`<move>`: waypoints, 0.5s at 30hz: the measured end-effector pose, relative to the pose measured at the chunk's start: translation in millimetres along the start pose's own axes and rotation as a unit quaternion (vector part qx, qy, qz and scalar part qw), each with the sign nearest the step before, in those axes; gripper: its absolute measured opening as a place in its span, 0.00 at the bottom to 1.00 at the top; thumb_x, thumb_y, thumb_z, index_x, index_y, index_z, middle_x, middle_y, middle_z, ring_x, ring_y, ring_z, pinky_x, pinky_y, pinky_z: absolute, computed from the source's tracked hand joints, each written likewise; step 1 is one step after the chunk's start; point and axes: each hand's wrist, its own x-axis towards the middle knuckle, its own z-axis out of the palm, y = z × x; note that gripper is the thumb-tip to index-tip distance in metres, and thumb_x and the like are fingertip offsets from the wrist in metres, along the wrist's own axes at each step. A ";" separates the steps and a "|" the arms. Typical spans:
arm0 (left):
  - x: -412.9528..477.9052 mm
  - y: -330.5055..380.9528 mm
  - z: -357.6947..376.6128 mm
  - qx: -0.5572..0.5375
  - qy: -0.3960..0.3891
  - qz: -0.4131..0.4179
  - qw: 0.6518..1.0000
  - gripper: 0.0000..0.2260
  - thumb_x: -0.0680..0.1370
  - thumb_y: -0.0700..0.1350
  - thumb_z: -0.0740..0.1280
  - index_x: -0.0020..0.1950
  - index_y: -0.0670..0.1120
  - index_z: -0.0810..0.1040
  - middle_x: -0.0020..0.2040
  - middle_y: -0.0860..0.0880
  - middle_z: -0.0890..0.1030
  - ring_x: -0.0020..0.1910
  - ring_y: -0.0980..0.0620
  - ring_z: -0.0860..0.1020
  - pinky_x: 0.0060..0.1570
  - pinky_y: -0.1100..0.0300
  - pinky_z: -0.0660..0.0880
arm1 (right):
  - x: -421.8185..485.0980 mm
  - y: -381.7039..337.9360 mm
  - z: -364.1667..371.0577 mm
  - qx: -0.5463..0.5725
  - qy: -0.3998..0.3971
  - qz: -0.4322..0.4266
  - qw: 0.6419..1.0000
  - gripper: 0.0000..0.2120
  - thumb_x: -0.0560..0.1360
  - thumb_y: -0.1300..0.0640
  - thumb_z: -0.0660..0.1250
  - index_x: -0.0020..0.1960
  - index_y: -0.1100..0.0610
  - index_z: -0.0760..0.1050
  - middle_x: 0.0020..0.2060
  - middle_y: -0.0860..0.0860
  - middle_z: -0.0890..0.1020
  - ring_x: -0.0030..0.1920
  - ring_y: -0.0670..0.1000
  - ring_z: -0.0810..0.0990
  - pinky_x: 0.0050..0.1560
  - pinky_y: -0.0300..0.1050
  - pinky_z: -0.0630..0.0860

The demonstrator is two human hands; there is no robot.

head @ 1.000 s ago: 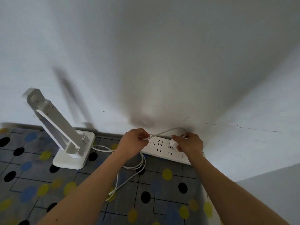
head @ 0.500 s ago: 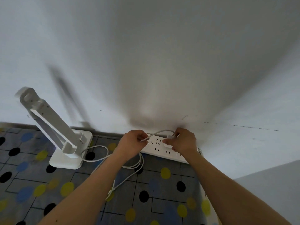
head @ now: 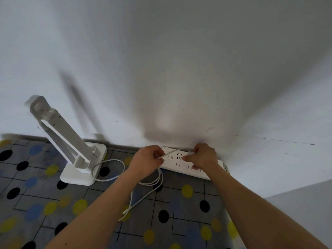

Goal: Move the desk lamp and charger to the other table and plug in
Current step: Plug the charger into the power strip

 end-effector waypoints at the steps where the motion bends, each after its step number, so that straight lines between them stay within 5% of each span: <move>1: -0.4 -2.0 -1.3 0.001 0.004 0.002 1.000 0.06 0.72 0.45 0.71 0.48 0.52 0.79 0.48 0.54 0.81 0.46 0.56 0.78 0.47 0.62 0.74 | 0.5 0.9 0.7 0.002 0.001 0.002 1.000 0.20 0.63 0.44 0.77 0.40 0.55 0.71 0.31 0.51 0.83 0.29 0.50 0.82 0.38 0.42 0.77; 4: -2.4 -8.1 -7.7 0.006 0.019 0.004 1.000 0.09 0.70 0.44 0.72 0.49 0.52 0.79 0.51 0.53 0.78 0.48 0.56 0.78 0.45 0.63 0.72 | 1.9 2.6 -0.5 0.007 -0.004 0.016 1.000 0.20 0.64 0.44 0.77 0.40 0.55 0.72 0.35 0.52 0.84 0.34 0.52 0.84 0.44 0.45 0.80; 7: -6.7 -22.4 -18.5 0.033 0.042 -0.014 0.998 0.12 0.70 0.46 0.73 0.53 0.52 0.78 0.53 0.52 0.77 0.51 0.54 0.77 0.44 0.62 0.72 | 4.8 -0.3 -6.1 0.035 -0.036 0.041 0.998 0.18 0.63 0.45 0.78 0.40 0.55 0.73 0.31 0.48 0.81 0.28 0.49 0.83 0.42 0.43 0.80; 11: -19.0 -42.7 -27.0 0.067 -0.077 -0.104 0.989 0.25 0.71 0.53 0.72 0.66 0.49 0.72 0.61 0.50 0.77 0.59 0.49 0.77 0.57 0.55 0.74 | 4.6 1.8 -5.4 0.032 -0.032 0.043 0.998 0.20 0.64 0.45 0.78 0.45 0.57 0.75 0.31 0.49 0.82 0.28 0.49 0.83 0.37 0.42 0.81; 13: -28.4 -47.7 -24.7 0.115 -0.119 -0.123 0.978 0.20 0.72 0.52 0.71 0.60 0.46 0.75 0.56 0.47 0.80 0.54 0.46 0.79 0.53 0.53 0.76 | 1.9 1.2 -6.1 0.026 -0.028 0.043 0.998 0.22 0.64 0.44 0.77 0.48 0.57 0.76 0.32 0.50 0.82 0.24 0.47 0.81 0.27 0.38 0.76; 15: -35.8 -50.5 -24.7 0.116 -0.098 -0.119 0.981 0.11 0.73 0.50 0.68 0.50 0.44 0.77 0.46 0.45 0.82 0.47 0.45 0.81 0.48 0.50 0.78 | -2.2 2.9 -6.8 -0.007 -0.033 0.038 0.999 0.25 0.66 0.40 0.74 0.52 0.57 0.75 0.37 0.52 0.83 0.30 0.49 0.83 0.30 0.41 0.78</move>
